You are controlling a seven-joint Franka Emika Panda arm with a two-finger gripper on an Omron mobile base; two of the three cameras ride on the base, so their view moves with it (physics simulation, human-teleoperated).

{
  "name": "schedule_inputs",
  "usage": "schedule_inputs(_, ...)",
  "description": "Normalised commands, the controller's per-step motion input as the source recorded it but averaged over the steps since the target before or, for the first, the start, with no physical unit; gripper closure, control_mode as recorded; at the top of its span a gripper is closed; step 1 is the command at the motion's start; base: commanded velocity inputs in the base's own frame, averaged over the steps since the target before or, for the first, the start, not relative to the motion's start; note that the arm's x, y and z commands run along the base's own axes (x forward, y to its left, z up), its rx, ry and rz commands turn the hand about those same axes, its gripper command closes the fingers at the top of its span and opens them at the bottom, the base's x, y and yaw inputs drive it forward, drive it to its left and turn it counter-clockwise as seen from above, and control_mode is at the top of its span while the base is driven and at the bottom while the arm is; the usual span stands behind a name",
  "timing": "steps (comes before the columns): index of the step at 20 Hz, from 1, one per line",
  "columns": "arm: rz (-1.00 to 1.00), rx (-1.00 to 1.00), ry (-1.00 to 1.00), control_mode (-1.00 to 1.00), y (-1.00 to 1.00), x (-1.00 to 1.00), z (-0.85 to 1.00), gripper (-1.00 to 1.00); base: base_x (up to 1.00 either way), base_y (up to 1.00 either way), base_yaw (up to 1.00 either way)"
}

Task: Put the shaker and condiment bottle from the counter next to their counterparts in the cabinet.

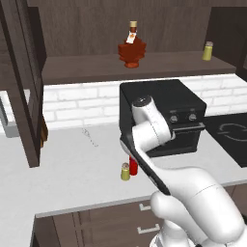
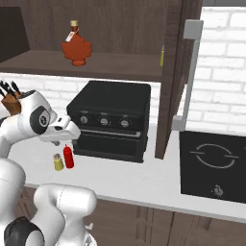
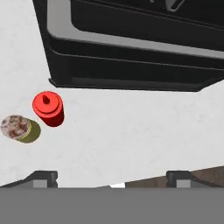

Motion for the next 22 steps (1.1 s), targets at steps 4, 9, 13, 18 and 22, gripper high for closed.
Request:
schedule_inputs(4, -0.19, -0.01, -0.13, -1.00, 0.36, -0.15, -0.57, -1.00, 0.00, 0.00, 0.00)
schedule_inputs(9, -0.16, 0.06, -0.18, -1.00, 0.45, -0.18, -0.40, -1.00, 0.00, 0.00, 0.00)
schedule_inputs(13, -0.13, 0.07, -0.08, -1.00, 0.53, -0.11, -0.28, -1.00, 0.00, 0.00, 0.00)
schedule_inputs(18, -0.15, -0.01, -0.14, -1.00, 0.50, 0.00, -0.21, -1.00, 0.00, 0.00, 0.00)
schedule_inputs(22, -0.19, -0.16, -0.28, -1.00, 0.37, 0.05, -0.04, -1.00, 0.00, 0.00, 0.00)
